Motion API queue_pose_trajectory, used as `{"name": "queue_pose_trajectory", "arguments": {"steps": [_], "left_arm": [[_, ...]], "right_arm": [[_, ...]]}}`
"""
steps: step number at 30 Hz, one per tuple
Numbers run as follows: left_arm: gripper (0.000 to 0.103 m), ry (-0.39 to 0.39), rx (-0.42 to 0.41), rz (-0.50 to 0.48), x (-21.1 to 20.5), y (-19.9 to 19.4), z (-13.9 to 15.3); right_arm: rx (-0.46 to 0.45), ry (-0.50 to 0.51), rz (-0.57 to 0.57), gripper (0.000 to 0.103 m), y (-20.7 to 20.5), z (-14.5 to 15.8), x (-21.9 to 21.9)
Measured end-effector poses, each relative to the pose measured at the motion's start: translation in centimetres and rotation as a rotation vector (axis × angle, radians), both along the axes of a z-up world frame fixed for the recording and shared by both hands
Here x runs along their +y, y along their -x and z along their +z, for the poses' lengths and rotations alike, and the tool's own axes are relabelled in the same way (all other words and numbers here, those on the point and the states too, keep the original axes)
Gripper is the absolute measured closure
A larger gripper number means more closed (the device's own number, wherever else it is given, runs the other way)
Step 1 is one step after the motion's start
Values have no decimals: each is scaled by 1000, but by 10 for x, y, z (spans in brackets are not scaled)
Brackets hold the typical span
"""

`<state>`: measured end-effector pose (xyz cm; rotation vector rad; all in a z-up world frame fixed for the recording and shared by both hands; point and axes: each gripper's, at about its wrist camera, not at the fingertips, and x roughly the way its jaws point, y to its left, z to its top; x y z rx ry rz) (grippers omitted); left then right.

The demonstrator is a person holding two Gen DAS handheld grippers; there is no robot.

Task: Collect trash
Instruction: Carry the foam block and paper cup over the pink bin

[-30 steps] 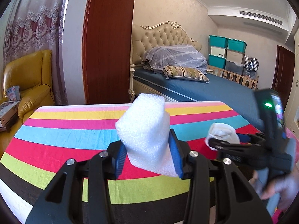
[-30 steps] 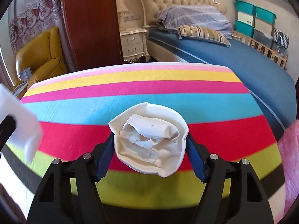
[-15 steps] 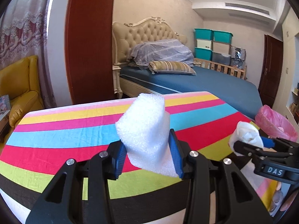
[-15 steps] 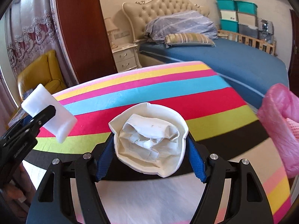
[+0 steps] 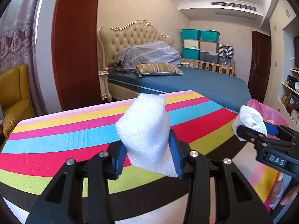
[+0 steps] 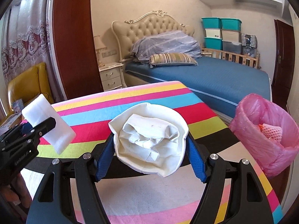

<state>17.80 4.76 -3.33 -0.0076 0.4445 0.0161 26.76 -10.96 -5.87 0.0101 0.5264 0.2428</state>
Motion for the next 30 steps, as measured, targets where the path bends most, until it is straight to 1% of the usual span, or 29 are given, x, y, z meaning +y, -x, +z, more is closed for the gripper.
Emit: {"name": "queue_pose_trajectory", "arguments": {"steps": [7, 10, 12, 16, 18, 22, 30], "left_arm": [[61, -6, -12, -36, -11, 5, -1], [61, 1, -12, -39, -12, 4, -2], [61, 27, -7, -42, -9, 3, -2], [61, 22, -9, -35, -10, 2, 1], [61, 23, -12, -42, -12, 3, 5], [61, -25, -27, -58, -30, 10, 9], [61, -44, -20, -94, -58, 23, 9]], "right_arm": [[-47, 29, 2, 34, 5, 5, 5], [-58, 17, 0, 34, 8, 6, 2], [-60, 6, -1, 34, 10, 7, 0], [-43, -25, 14, 34, 20, 7, -5], [-46, -25, 21, 34, 24, 9, -9], [-61, -32, 19, 34, 34, 18, -25], [-74, -43, 1, 33, 48, 23, -58]]}}
